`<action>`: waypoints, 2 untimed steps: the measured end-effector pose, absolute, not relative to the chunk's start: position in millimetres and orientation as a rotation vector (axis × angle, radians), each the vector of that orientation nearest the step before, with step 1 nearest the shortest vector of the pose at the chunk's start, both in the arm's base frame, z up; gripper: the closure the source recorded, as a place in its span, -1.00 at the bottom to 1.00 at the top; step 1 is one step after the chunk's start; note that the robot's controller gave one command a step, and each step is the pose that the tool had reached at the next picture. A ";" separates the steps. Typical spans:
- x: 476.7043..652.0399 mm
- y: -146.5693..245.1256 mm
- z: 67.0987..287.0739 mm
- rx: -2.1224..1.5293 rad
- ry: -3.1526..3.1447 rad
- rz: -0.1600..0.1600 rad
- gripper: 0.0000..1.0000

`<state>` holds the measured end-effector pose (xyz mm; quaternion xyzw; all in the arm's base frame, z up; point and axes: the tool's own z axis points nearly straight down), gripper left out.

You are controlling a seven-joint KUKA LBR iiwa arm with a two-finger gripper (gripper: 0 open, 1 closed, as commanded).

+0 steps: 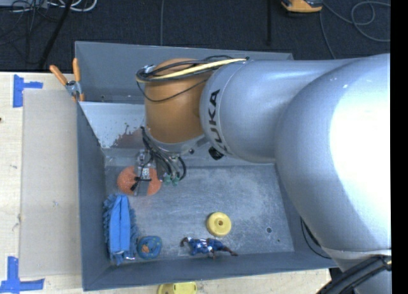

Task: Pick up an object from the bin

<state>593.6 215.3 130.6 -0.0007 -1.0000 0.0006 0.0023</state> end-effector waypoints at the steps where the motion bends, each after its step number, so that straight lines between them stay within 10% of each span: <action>1: 589.4 241.9 166.4 -0.051 -3.143 -0.001 1.00; 2: 592.3 237.2 225.9 -0.029 -3.138 0.001 1.00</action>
Offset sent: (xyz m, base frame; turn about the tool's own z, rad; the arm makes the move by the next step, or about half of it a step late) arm 0.0074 0.0034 0.1858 -0.0065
